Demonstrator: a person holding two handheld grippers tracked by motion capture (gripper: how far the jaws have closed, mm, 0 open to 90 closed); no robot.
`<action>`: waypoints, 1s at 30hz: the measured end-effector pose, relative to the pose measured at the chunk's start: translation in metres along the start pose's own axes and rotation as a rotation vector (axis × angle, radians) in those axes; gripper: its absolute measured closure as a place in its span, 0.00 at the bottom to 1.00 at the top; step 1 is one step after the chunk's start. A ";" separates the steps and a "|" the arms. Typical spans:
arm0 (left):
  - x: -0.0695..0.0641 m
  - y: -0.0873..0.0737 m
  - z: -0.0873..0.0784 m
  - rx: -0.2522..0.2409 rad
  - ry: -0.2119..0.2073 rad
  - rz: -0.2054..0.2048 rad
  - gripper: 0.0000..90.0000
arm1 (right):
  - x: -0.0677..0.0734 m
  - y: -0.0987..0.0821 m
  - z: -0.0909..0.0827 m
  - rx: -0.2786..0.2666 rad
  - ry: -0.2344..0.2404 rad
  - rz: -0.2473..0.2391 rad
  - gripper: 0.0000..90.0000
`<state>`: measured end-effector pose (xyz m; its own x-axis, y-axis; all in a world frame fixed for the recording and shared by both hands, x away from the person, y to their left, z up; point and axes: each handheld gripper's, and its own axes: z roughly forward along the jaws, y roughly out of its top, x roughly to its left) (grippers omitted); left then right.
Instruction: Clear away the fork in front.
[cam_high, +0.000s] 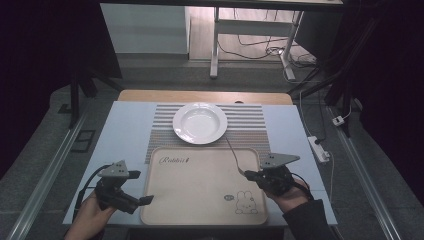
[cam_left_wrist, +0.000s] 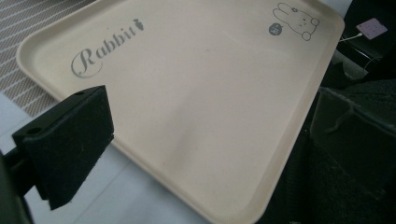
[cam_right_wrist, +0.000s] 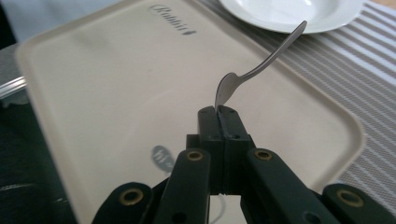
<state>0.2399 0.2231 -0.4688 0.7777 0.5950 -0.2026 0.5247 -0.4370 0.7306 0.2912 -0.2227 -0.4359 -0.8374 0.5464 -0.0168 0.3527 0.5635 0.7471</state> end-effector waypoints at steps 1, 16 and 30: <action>0.001 0.003 0.002 0.006 -0.001 0.005 0.00 | 0.006 -0.002 -0.001 -0.003 0.021 -0.005 1.00; -0.002 0.042 0.042 0.084 -0.017 0.127 0.00 | 0.042 -0.010 0.004 0.003 0.167 -0.079 1.00; -0.003 0.070 0.078 0.154 -0.112 0.289 0.00 | 0.058 -0.004 0.010 -0.006 0.283 -0.150 1.00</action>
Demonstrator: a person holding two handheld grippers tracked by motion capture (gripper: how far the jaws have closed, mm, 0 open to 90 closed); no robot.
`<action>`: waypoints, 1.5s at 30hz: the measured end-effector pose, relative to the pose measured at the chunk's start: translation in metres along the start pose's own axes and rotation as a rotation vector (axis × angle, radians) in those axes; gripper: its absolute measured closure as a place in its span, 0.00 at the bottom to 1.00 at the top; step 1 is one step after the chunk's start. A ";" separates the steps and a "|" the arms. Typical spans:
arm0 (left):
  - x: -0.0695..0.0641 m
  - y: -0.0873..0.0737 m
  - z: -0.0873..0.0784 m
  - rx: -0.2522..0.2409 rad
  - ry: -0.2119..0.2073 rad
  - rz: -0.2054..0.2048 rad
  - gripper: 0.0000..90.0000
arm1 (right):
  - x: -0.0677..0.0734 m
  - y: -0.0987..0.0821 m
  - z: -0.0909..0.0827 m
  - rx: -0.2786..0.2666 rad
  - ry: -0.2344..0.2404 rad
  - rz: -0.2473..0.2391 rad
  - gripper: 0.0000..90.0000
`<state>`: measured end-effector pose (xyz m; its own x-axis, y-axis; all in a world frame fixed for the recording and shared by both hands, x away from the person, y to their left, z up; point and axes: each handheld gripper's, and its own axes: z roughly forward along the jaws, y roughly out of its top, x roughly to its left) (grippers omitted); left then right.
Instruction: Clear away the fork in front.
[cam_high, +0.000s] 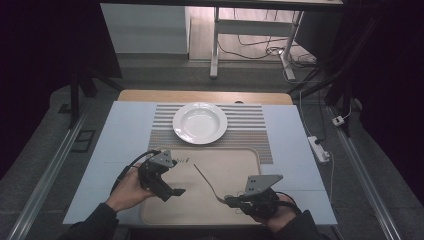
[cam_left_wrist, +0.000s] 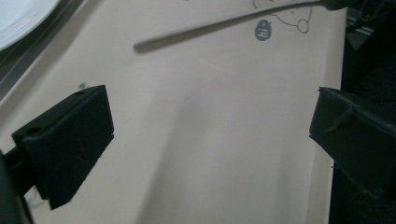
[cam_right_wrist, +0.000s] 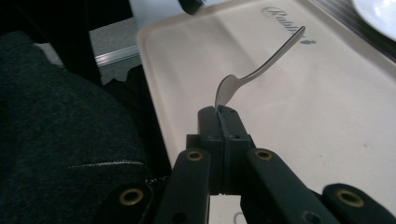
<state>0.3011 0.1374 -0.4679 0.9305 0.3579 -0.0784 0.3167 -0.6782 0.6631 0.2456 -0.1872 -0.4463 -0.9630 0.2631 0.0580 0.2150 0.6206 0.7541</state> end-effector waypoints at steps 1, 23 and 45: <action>0.000 0.003 0.003 0.007 -0.006 0.011 0.00 | 0.001 0.001 0.000 0.006 0.007 -0.007 1.00; -0.010 0.040 0.043 0.112 -0.141 0.285 0.35 | 0.008 0.010 0.003 0.002 0.093 -0.076 1.00; -0.008 0.036 0.047 0.175 -0.235 0.510 0.75 | 0.011 0.013 0.008 0.025 0.139 -0.127 1.00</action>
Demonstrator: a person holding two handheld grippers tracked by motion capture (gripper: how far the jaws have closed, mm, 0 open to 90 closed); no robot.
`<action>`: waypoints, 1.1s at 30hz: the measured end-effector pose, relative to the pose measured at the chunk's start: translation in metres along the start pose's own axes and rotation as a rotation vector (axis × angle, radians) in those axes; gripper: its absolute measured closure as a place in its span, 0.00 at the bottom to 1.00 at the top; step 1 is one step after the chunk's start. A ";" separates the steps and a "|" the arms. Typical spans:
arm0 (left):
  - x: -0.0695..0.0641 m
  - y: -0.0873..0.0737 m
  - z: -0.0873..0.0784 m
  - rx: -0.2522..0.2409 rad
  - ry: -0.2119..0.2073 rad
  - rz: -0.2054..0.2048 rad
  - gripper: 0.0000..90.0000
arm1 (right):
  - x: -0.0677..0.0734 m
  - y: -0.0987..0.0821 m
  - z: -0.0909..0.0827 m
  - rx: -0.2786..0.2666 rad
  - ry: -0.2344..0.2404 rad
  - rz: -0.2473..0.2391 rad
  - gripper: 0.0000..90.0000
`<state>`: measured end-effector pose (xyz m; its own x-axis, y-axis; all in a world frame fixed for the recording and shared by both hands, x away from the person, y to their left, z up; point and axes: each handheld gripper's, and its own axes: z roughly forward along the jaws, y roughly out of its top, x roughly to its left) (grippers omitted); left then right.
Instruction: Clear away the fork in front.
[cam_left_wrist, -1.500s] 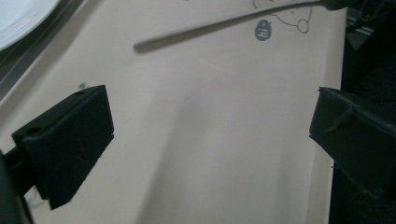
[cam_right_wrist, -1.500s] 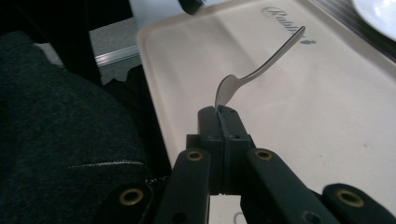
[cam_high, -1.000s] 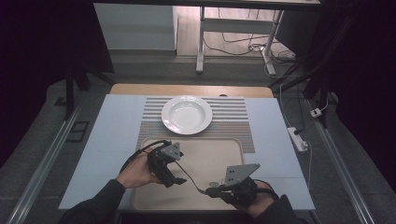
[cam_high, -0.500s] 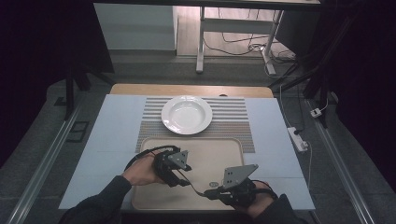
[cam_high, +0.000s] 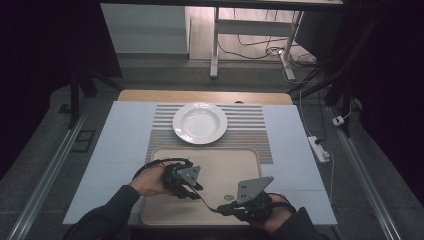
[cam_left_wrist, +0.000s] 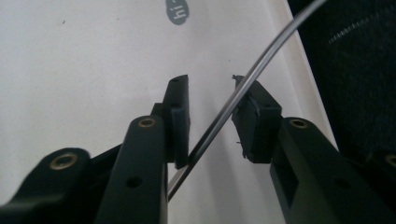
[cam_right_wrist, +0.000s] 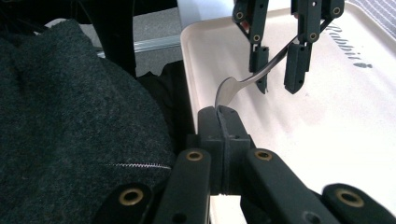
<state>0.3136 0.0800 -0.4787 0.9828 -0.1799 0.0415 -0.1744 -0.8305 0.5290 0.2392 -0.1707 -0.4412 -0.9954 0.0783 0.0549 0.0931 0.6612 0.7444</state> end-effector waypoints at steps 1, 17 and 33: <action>0.000 -0.001 0.000 0.001 -0.007 0.019 0.76 | 0.000 0.000 0.000 0.000 0.004 -0.001 1.00; -0.004 0.001 0.005 0.076 -0.049 0.246 0.90 | -0.002 -0.001 0.005 0.023 0.065 -0.008 1.00; -0.011 0.005 0.001 0.104 -0.074 0.266 0.96 | -0.010 -0.008 -0.001 -0.012 0.019 -0.008 0.84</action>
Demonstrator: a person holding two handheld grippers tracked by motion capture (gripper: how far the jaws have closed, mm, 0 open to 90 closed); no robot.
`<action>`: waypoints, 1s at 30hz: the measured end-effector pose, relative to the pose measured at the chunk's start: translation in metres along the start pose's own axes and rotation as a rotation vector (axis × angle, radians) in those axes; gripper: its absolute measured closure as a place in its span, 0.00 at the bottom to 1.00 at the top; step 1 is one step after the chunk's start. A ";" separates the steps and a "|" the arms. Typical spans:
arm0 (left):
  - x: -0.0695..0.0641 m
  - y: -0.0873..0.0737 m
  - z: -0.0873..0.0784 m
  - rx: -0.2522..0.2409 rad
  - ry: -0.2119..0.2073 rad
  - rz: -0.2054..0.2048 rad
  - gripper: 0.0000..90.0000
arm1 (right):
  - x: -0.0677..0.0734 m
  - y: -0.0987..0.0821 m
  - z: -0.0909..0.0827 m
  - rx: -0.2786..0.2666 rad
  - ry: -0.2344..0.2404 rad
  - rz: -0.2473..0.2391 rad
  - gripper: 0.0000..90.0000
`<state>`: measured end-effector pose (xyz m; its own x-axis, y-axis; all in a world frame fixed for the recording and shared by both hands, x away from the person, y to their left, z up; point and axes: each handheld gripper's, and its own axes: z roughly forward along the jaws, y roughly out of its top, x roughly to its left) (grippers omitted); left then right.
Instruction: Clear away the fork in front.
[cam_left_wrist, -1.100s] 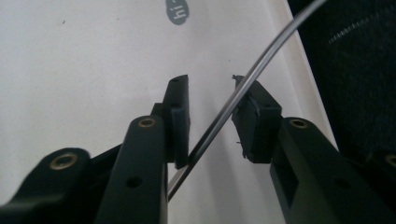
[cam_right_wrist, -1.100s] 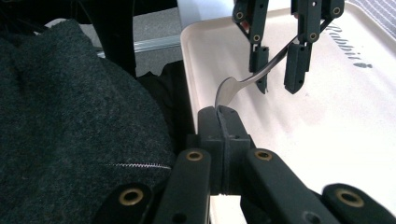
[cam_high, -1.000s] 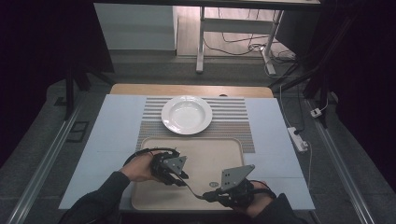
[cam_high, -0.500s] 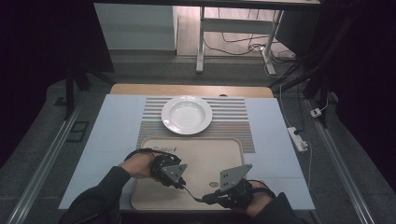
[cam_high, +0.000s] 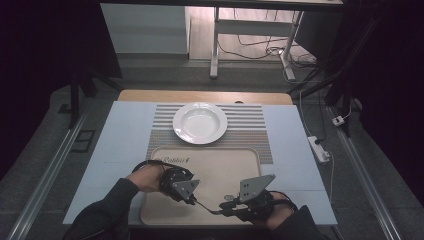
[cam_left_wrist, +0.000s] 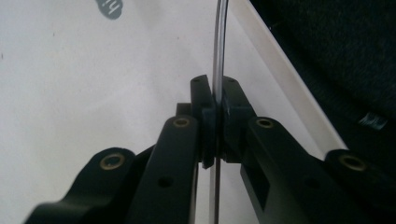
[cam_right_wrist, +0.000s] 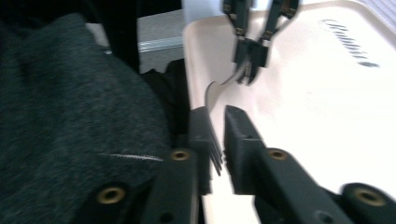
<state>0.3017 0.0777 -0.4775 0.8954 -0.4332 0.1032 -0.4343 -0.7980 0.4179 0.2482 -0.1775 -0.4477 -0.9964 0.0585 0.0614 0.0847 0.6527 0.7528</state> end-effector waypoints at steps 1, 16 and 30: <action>0.000 0.000 -0.001 0.005 -0.002 -0.035 0.96 | -0.001 -0.001 0.000 -0.008 -0.018 0.010 0.79; -0.001 -0.011 -0.017 0.031 0.037 -0.412 0.96 | -0.019 -0.011 -0.005 -0.006 -0.276 0.214 0.33; -0.009 -0.025 -0.024 0.080 0.125 -0.767 0.96 | -0.017 -0.022 -0.015 0.031 -0.414 0.300 0.09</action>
<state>0.3067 0.1111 -0.4673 0.9506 0.2986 -0.0853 0.3093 -0.8851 0.3479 0.2636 -0.2047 -0.4553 -0.8437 0.5368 0.0029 0.3734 0.5829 0.7217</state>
